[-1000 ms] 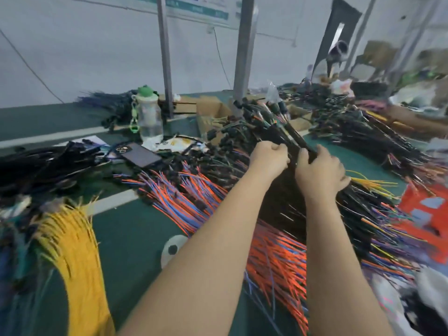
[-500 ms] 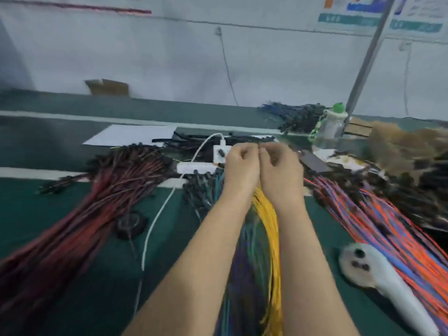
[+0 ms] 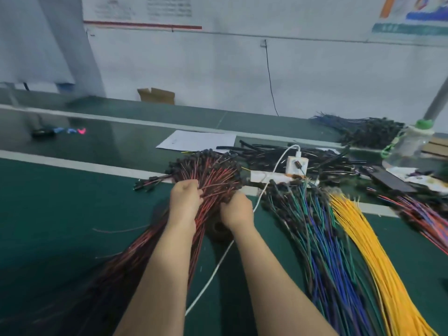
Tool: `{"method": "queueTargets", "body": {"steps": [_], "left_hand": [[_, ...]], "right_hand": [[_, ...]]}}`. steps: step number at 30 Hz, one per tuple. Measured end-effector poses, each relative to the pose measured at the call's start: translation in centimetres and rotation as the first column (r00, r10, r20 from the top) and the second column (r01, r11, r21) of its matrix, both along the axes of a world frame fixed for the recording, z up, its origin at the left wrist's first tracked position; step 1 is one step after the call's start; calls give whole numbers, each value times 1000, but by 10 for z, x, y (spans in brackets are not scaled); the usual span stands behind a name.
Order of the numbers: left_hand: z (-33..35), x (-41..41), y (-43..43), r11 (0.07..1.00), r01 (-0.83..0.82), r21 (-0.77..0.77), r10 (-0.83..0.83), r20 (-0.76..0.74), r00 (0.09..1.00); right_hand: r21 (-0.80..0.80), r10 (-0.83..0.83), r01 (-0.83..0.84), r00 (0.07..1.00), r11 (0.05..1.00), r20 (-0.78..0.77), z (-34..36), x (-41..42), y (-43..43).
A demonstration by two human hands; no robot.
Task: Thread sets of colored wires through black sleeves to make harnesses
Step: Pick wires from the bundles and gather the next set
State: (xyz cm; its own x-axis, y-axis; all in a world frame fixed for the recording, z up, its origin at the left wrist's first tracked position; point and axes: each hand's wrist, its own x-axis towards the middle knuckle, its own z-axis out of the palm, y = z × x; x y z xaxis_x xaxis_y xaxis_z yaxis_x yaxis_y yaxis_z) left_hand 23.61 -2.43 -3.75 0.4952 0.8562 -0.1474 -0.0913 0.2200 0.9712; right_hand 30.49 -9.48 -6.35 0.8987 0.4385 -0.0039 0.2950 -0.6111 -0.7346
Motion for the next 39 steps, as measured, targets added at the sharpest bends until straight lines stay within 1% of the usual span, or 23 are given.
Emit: {"method": "queueTargets", "body": {"steps": [1, 2, 3, 4, 6, 7, 8, 9, 10, 12, 14, 16, 17, 18, 21, 22, 24, 26, 28, 30, 32, 34, 39], "left_hand": [[-2, 2, -2, 1000, 14, 7, -14, -3, 1000], [-2, 4, -5, 999, 43, 28, -43, -14, 999], [-1, 7, -12, 993, 101, 54, -99, -32, 995], [2, 9, -21, 978, 191, 80, -187, -55, 981], [13, 12, -45, 886, 450, 110, -443, -84, 893], [21, 12, -59, 809, 578, 105, -574, -68, 816], [29, 12, -73, 728, 678, 103, -678, -39, 734], [39, 13, -87, 659, 743, 119, -747, -14, 665], [48, 13, -100, 607, 780, 153, -789, -3, 614], [65, 11, -121, 522, 830, 196, -852, 67, 519], [76, 9, -135, 396, 900, 181, -913, 185, 364], [77, 9, -143, 258, 954, 156, -946, 241, 217], [73, 11, -147, 234, 965, 123, -947, 252, 197], [67, 15, -150, 254, 965, 67, -939, 255, 229], [36, 26, -158, 401, 902, -161, -881, 204, 428], [25, 29, -159, 429, 878, -211, -868, 175, 466], [5, 33, -160, 463, 840, -284, -835, 177, 520], [-9, 37, -154, 540, 784, -306, -748, 254, 614], [-17, 40, -142, 637, 716, -287, -630, 341, 697], [-23, 41, -129, 686, 664, -296, -536, 411, 737], [-30, 42, -122, 714, 626, -313, -502, 394, 770], [-36, 43, -122, 736, 597, -318, -509, 321, 798], [-42, 44, -126, 757, 577, -307, -529, 231, 817]], "right_hand": [[113, -47, 54, 997, 992, -65, 5, 5, -3], [283, -78, 130, 979, 950, -186, 15, 9, -8], [482, -52, 212, 945, 850, -324, 27, 13, -15], [663, 47, 276, 903, 696, -426, 41, 16, -24], [860, 275, 326, 850, 393, -448, 73, 19, -47], [899, 346, 329, 840, 287, -418, 88, 22, -59], [920, 390, 324, 835, 222, -388, 100, 24, -71], [929, 399, 307, 840, 208, -367, 110, 26, -84], [931, 379, 269, 858, 246, -348, 117, 27, -96], [885, 296, 138, 910, 444, -290, 125, 31, -123], [803, 254, 41, 938, 594, -235, 125, 33, -149], [796, 247, 35, 942, 605, -229, 119, 32, -170], [797, 241, 48, 941, 602, -239, 111, 33, -178], [788, 233, 62, 938, 613, -255, 102, 33, -182], [605, 41, 103, 975, 789, -220, 67, 38, -185], [561, 23, 97, 979, 822, -203, 57, 40, -185], [520, 88, 25, 977, 854, -192, 40, 43, -185], [414, 48, -1, 994, 910, -103, 26, 46, -185], [246, -111, 90, 991, 965, 73, 16, 51, -188], [113, -215, 198, 961, 974, 173, 12, 50, -191], [-73, -170, 185, 969, 980, 181, 7, 43, -188], [-223, -110, 156, 973, 962, 203, 1, 36, -179], [-198, -160, 218, 949, 956, 272, 3, 33, -172]]}}
